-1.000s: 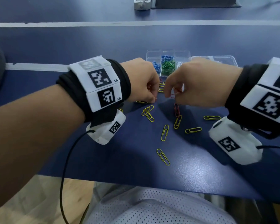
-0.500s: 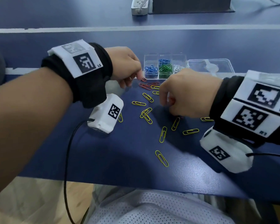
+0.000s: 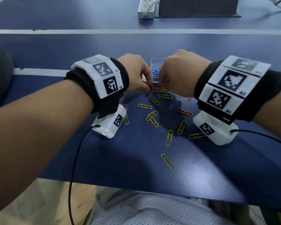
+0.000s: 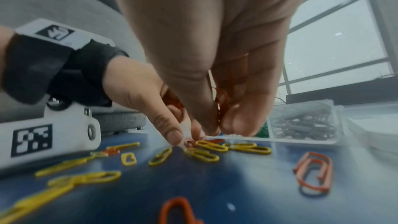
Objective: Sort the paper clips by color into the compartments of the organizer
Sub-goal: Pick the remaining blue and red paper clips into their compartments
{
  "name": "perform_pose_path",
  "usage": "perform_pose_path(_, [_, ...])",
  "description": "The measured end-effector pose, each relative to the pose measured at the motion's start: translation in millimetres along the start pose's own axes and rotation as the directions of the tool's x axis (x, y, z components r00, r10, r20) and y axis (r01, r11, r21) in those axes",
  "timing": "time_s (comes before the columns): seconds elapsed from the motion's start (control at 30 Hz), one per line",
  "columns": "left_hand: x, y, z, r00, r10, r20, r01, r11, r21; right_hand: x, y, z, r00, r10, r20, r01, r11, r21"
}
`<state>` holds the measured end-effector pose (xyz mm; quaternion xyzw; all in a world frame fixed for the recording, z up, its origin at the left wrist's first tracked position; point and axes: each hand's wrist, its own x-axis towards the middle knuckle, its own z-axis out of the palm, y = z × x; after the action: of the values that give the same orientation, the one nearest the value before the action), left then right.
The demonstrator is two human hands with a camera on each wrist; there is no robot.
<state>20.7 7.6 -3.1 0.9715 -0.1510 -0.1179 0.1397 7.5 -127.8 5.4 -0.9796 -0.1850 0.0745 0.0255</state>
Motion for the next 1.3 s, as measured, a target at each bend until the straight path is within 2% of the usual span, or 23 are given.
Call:
perform_pose_path(0.17, [-1,-1,3,0.999,0.037,-0.033,-0.035,0.998,0.054,8,-2,3,0.999,-0.022,0.026,0.024,0.997,-0.072])
perform_pose_path(0.27, [-1,0,3,0.999,0.039,-0.004,-0.038,0.996,0.085,8,-1,2,0.999,-0.009,0.035,0.012,0.996,-0.091])
perform_pose_path(0.43, [-3,1,2,0.998,-0.007,0.055,0.005,0.999,0.048,-7,10,-10,0.998,-0.012,0.059,0.013,1.000,-0.025])
perform_pose_path(0.6, [-2,3,2,0.989,-0.010,0.150,0.010,1.000,0.006,-38,17,-16,0.982,0.023,0.188,-0.027,0.999,0.023])
perform_pose_path(0.73, [-1,7,0,0.983,0.014,0.180,0.000,0.997,-0.078,-51,16,-4,0.979,-0.011,0.204,0.008,1.000,0.014])
perform_pose_path(0.93, [5,3,-8,0.966,0.049,0.253,0.033,0.950,-0.311,-50,17,0,0.979,-0.025,0.202,0.019,0.999,0.031])
perform_pose_path(1.2, [19,-5,-12,0.986,-0.046,0.163,0.127,0.836,-0.534,-50,12,3,0.978,-0.119,0.173,0.111,0.992,0.055])
perform_pose_path(1.3, [31,-1,-17,0.990,-0.099,0.100,0.136,0.861,-0.491,-51,10,1,0.974,-0.132,0.183,0.122,0.991,0.062])
